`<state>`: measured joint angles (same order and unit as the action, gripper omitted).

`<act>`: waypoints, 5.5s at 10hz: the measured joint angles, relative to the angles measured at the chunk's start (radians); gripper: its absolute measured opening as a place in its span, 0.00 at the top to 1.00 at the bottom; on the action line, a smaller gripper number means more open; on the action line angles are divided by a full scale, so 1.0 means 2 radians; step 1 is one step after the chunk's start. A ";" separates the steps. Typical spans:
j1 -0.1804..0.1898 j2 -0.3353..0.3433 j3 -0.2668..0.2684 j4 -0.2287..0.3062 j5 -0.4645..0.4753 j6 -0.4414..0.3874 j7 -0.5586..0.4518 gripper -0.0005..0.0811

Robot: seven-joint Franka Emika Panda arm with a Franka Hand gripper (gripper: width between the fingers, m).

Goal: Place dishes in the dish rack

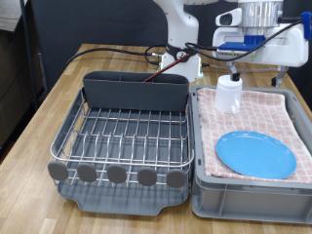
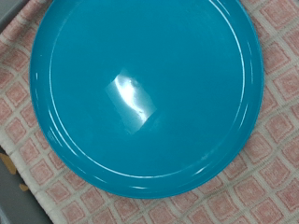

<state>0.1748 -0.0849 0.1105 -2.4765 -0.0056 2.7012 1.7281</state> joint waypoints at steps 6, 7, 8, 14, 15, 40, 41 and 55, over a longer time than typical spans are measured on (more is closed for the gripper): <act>0.006 0.047 0.008 -0.042 0.267 0.142 -0.259 0.01; 0.006 0.055 0.015 -0.042 0.330 0.155 -0.317 0.01; 0.006 0.062 0.023 -0.041 0.397 0.166 -0.379 0.01; 0.000 0.105 0.048 -0.005 0.649 0.182 -0.635 0.01; 0.000 0.113 0.048 0.003 0.673 0.183 -0.656 0.01; 0.001 0.188 0.043 0.072 0.715 0.187 -0.710 0.91; 0.008 0.188 0.033 0.071 0.674 0.189 -0.675 0.98; 0.280 0.134 -0.290 0.035 0.188 0.102 -0.182 0.03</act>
<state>0.7341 0.1838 -0.4692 -2.4071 0.3714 2.9059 1.3638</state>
